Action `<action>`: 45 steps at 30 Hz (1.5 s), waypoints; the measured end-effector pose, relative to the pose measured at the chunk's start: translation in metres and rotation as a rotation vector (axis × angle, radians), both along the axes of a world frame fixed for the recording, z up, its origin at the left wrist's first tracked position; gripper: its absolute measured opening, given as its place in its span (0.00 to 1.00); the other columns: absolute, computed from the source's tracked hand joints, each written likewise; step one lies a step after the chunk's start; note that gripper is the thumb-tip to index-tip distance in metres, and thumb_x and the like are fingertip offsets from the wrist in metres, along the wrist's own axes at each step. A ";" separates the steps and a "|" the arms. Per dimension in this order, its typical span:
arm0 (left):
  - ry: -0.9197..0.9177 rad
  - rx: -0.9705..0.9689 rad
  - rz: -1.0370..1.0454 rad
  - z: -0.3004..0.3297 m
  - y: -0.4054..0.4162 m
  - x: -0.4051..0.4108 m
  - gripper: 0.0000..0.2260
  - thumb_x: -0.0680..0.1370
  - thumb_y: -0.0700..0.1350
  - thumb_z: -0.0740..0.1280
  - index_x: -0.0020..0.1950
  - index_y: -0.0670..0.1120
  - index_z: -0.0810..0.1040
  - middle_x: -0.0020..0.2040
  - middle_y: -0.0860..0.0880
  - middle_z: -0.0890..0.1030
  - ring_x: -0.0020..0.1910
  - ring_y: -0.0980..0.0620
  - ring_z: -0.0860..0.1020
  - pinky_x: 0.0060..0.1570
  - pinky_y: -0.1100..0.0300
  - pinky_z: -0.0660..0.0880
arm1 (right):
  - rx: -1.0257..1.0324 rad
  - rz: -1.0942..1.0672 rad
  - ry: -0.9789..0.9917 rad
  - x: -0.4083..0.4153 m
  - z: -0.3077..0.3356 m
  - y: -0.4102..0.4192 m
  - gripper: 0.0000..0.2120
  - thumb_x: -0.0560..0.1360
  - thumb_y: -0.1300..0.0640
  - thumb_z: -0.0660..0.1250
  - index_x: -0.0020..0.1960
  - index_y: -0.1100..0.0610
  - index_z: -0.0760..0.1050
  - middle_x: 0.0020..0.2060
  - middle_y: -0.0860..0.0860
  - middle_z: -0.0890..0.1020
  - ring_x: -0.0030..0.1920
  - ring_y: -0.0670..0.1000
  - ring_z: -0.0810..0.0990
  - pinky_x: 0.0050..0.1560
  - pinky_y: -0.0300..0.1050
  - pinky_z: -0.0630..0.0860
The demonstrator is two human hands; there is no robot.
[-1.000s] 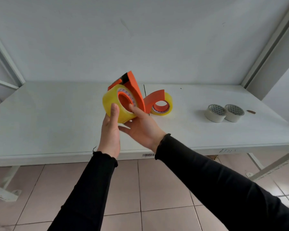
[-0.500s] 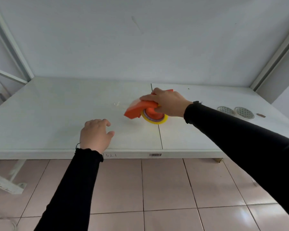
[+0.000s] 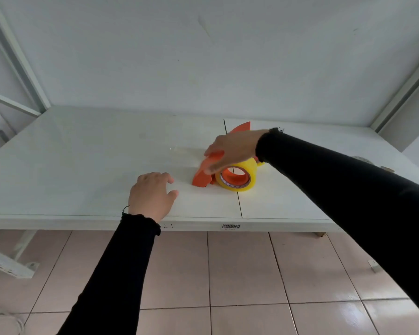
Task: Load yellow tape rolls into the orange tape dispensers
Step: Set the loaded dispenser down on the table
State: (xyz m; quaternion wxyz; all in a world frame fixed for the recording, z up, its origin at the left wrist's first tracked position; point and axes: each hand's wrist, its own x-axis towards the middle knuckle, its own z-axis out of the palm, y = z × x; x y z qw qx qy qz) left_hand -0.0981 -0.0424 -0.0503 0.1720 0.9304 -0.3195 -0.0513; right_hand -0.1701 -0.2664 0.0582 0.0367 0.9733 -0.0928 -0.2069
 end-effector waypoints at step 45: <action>-0.044 0.088 -0.057 0.003 -0.017 -0.026 0.16 0.79 0.49 0.63 0.67 0.53 0.74 0.66 0.49 0.76 0.67 0.45 0.70 0.57 0.52 0.71 | -0.025 0.120 -0.131 -0.039 -0.037 -0.025 0.11 0.75 0.44 0.65 0.34 0.43 0.74 0.28 0.45 0.72 0.32 0.46 0.70 0.41 0.47 0.72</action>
